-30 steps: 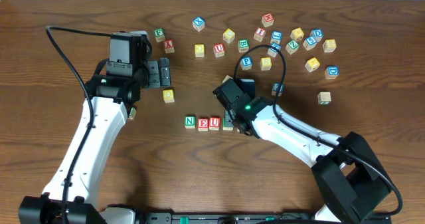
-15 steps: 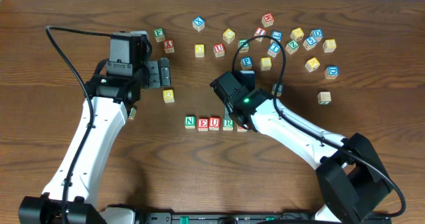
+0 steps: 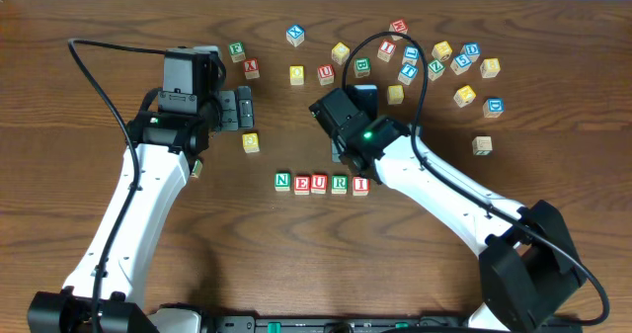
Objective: Spell out NEURIPS
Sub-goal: 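Open the right gripper and lift away from the I block, then move the right gripper up over the scattered blocks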
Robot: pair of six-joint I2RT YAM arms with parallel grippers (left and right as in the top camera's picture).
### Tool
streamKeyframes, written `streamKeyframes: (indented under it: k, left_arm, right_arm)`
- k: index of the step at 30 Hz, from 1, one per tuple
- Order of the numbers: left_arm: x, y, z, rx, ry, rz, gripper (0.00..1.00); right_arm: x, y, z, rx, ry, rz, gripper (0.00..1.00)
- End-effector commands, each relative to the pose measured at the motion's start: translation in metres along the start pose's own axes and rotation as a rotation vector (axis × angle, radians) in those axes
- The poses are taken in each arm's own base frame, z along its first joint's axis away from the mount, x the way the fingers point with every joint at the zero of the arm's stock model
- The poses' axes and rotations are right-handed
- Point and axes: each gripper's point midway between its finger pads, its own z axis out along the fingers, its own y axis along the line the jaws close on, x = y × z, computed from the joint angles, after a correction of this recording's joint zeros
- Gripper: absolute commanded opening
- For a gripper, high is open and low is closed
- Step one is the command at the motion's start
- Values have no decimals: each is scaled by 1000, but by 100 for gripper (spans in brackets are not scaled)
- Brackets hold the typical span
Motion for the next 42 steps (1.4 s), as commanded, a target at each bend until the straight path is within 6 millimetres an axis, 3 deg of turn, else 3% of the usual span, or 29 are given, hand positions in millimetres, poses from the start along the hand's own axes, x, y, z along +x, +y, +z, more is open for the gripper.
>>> streamKeyframes:
  k: [1,13,24,33,42]
  left_arm:
    - [-13,1,-10,-1,-41,5,100]
    - [-13,1,-10,-1,-41,5,100]
    - [-13,1,-10,-1,-41,5,100]
    - [-13,1,-10,-1,-41,5,100]
    - [-13,1,-10,-1,-41,5,100]
  right_arm:
    - [-22,-7,-12,10,-45,10,44]
    - [-59,-20,-31,12,-84,-20,50]
    - [-85,-50,-34,45,-103,45,55]
    - [-92,-71,-29,72,-100,66,56]
    - [-98,-78,-27,72,-108,68,57]
